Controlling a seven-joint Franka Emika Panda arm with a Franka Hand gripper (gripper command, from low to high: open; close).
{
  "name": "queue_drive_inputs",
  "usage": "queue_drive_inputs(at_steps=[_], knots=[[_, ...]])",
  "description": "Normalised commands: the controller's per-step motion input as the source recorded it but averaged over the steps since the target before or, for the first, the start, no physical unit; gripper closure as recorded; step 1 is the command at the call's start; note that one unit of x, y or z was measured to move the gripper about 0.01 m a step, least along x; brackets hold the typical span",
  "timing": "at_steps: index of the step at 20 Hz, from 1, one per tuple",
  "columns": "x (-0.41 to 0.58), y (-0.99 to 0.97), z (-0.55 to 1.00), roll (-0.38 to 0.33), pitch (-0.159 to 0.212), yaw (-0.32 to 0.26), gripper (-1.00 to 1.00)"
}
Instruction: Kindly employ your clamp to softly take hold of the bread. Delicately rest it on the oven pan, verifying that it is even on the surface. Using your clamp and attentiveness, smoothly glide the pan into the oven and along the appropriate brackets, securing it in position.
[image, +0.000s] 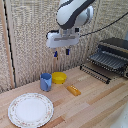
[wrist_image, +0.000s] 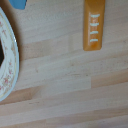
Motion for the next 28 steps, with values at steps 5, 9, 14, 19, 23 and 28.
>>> queue_drive_inputs(at_steps=[5,9,14,19,23,28], knots=[[-0.495,-0.23,-0.37,-0.013,-0.03,-0.042,-1.0],[-0.467,-0.23,-0.42,-0.008,-0.013,-0.033,-1.0],[-0.237,-0.2,-0.39,-0.034,-0.02,-0.006,-1.0],[0.005,-0.29,-0.42,-0.055,-0.003,0.053,-1.0],[0.026,-0.15,-0.4,-0.075,0.022,0.091,-1.0],[0.0,0.0,-0.36,-0.095,0.14,0.039,-1.0]])
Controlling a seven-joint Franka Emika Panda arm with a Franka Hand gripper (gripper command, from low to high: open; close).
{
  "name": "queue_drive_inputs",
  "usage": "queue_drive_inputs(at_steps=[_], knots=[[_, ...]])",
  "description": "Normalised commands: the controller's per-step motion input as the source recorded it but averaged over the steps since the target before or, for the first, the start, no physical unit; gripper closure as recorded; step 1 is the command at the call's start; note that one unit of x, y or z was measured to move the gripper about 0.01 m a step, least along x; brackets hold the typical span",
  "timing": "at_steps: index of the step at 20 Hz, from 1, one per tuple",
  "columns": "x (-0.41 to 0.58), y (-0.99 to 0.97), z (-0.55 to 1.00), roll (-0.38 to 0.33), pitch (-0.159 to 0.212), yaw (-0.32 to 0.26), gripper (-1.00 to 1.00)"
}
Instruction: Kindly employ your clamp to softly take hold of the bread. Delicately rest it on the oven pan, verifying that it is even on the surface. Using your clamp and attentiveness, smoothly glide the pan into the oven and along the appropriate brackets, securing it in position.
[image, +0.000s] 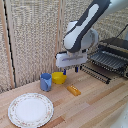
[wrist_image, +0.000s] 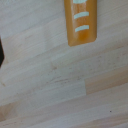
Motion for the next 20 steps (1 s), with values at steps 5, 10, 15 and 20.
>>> queue_drive_inputs(at_steps=[5,10,15,20], knots=[[0.042,-0.15,-0.38,-0.07,0.042,0.111,-1.0],[0.009,-0.38,-0.35,-0.038,-0.012,0.165,-1.0],[0.007,-0.14,-0.32,-0.045,-0.014,0.181,-1.0],[0.129,0.05,-0.3,-0.08,-0.031,0.162,-1.0]])
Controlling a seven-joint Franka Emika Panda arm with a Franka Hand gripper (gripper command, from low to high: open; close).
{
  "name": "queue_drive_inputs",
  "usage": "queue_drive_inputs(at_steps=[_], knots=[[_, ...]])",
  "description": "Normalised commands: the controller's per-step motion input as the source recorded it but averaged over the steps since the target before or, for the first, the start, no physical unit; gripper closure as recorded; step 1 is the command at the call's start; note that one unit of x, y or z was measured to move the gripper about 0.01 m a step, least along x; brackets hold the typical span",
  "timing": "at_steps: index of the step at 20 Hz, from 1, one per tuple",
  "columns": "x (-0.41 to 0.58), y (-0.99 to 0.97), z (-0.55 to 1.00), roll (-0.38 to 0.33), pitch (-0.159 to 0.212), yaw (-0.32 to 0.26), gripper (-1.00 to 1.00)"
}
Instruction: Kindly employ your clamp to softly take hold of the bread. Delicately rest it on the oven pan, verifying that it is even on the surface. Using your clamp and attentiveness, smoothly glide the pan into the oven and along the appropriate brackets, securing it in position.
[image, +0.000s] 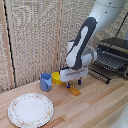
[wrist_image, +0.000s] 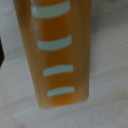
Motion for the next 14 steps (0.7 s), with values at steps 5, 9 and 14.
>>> queue_drive_inputs(at_steps=[5,9,14], knots=[[0.195,0.02,-0.23,-0.052,-0.006,0.161,-1.0],[0.089,0.04,-0.15,-0.001,0.03,0.092,1.0],[0.0,0.36,-0.02,-0.069,0.041,0.004,1.0]])
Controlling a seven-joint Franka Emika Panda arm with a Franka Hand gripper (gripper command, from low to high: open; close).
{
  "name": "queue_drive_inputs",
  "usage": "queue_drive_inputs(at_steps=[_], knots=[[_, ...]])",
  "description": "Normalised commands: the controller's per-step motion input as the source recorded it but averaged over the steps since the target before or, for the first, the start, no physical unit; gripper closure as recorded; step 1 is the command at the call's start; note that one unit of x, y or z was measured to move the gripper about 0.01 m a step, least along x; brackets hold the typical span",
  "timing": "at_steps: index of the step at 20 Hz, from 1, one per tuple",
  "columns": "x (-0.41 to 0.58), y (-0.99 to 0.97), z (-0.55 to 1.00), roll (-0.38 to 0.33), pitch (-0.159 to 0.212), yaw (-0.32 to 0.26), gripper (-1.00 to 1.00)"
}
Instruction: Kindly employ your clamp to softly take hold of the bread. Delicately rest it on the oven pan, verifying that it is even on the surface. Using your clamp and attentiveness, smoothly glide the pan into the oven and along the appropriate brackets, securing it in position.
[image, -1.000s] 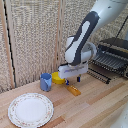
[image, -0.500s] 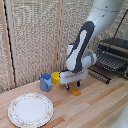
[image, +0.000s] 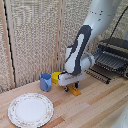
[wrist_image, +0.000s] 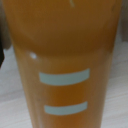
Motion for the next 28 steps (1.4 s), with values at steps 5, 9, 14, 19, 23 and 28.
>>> queue_drive_inputs(at_steps=[5,9,14,19,23,28], knots=[[-0.008,0.49,0.0,-0.132,0.047,-0.012,1.0],[0.031,0.3,0.13,-0.09,0.086,-0.06,1.0],[0.358,0.09,0.65,-0.011,0.119,-0.15,1.0],[0.307,0.0,0.84,-0.029,0.057,-0.271,1.0],[0.246,0.0,0.83,-0.06,0.043,-0.298,1.0],[0.218,-0.01,0.8,-0.042,0.057,-0.32,1.0]])
